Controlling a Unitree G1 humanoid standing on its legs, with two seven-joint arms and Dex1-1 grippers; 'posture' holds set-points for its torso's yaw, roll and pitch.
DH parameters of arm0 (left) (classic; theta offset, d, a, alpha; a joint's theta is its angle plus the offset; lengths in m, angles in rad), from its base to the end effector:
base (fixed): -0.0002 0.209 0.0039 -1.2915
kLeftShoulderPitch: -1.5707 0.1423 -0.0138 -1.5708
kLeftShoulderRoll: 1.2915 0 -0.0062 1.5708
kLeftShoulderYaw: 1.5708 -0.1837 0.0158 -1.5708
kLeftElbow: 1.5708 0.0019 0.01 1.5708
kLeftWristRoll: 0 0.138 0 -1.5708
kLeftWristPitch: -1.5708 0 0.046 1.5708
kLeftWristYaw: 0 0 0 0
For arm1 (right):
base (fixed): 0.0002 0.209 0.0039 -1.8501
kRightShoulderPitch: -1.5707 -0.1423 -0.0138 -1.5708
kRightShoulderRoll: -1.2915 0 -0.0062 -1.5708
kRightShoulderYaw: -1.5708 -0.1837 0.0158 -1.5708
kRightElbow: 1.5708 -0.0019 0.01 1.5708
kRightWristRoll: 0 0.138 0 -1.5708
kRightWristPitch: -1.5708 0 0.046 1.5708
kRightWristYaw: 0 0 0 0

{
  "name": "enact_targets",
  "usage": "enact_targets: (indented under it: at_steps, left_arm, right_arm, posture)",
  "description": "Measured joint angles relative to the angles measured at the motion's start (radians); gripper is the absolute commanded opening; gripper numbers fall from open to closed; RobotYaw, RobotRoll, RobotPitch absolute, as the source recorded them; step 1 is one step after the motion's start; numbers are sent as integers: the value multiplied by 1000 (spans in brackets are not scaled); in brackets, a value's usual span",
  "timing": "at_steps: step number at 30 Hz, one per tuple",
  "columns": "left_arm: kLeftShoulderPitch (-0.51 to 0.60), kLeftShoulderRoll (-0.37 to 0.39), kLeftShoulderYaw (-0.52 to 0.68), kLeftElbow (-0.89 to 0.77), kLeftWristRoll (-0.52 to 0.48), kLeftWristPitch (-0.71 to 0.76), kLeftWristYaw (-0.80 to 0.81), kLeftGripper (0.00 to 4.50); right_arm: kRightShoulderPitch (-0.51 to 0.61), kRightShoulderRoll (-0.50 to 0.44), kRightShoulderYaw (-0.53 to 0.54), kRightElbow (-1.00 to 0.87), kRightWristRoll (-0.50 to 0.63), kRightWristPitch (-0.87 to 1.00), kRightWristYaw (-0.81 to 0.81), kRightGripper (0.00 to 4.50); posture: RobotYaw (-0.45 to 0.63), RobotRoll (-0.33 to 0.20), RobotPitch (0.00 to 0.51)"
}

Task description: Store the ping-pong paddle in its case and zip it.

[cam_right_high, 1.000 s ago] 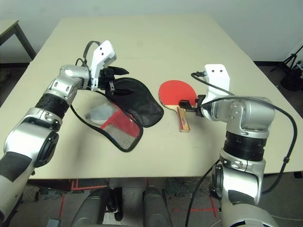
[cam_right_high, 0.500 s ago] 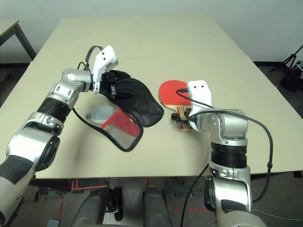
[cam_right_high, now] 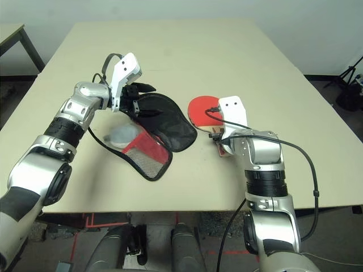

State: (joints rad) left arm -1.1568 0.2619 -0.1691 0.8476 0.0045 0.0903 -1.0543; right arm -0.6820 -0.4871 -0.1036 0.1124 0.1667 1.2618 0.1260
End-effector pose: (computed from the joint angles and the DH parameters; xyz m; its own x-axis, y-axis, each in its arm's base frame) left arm 0.3696 0.1250 0.2201 0.4081 -0.8695 -0.2784 0.8850 0.3019 0.3545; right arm 0.2914 -0.2309 0.1718 0.7880 -0.1116 -0.6054 0.0201 0.9876 -0.1559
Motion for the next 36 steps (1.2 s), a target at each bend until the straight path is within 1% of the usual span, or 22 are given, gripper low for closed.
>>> enact_targets:
  at_steps: [3,7,13,15,16,22,24,26,36]
  left_arm:
    - [0,19,16,-27,-11,19,11,4500]
    - [-2,80,62,-69,-30,72,38,4500]
    - [13,182,103,-129,-42,151,75,4500]
    - [27,214,119,-160,-47,174,88,4500]
    - [35,229,125,-175,-51,185,95,4500]
    - [93,318,176,-229,-58,233,141,4500]
    - [107,338,193,-244,-61,246,157,4500]
    - [115,348,203,-260,-65,255,171,4500]
    - [136,365,225,-301,-90,286,210,4500]
  right_arm:
    - [-64,-12,3,24,-7,-40,23,1108]
    - [-168,-41,49,8,7,-57,121,1108]
    - [-183,-8,159,-7,32,-10,207,1108]
    - [-183,1,198,-6,34,-11,237,1108]
    - [-184,3,217,-4,34,-15,253,1108]
    - [-193,5,303,56,19,-90,329,1108]
    - [-198,10,327,79,12,-111,350,1108]
    - [-200,16,340,102,8,-128,366,1108]
    - [-212,81,390,226,-36,-209,398,1108]
  posture:
    - [-105,0,107]
    - [-91,0,100]
    - [-41,0,90]
    - [-41,0,90]
    - [-17,0,85]
    - [31,0,85]
    - [31,0,85]
    - [55,0,88]
    - [75,0,98]
